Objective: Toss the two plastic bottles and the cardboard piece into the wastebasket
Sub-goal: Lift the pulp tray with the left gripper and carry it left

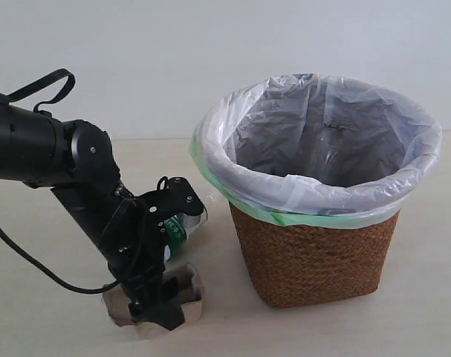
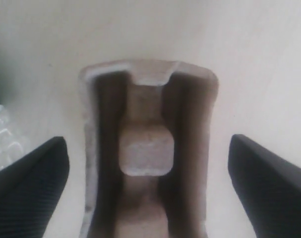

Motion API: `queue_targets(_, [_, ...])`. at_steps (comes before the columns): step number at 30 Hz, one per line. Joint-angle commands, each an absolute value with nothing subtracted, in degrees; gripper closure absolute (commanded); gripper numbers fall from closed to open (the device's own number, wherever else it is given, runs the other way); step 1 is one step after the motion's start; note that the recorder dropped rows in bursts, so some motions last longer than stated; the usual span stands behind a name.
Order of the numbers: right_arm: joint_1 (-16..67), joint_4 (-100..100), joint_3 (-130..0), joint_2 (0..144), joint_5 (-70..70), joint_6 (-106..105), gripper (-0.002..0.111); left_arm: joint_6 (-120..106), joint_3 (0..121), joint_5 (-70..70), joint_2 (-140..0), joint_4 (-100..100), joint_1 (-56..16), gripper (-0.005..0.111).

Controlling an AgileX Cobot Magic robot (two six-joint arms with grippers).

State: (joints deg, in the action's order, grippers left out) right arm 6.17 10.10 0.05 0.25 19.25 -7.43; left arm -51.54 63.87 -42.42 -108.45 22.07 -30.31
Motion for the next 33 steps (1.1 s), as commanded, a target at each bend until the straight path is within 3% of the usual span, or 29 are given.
queue_targets(1, [5.9,9.8,0.0,0.0,18.9,-7.7,0.108,-51.2,63.6,-42.0,-109.4,23.4,-30.6,0.025])
queue_targets(10, [5.9,9.8,0.0,0.0,18.9,-7.7,0.108,-51.9,63.6,-41.3,-112.2,23.4,-30.6,0.027])
queue_targets(14, [5.9,9.8,0.0,0.0,18.9,-7.7,0.108,-52.5,63.6,-41.9,-112.2,23.2,-30.6,0.06])
queue_targets(25, [5.9,9.8,0.0,0.0,18.9,-7.7,0.108,-49.8,66.0,-54.9,-110.8,22.4,-30.6,0.103])
queue_targets(33, [5.9,9.8,0.0,0.0,18.9,-7.7,0.108,-35.3,66.3,-60.8,-104.0,11.6,-30.5,0.103])
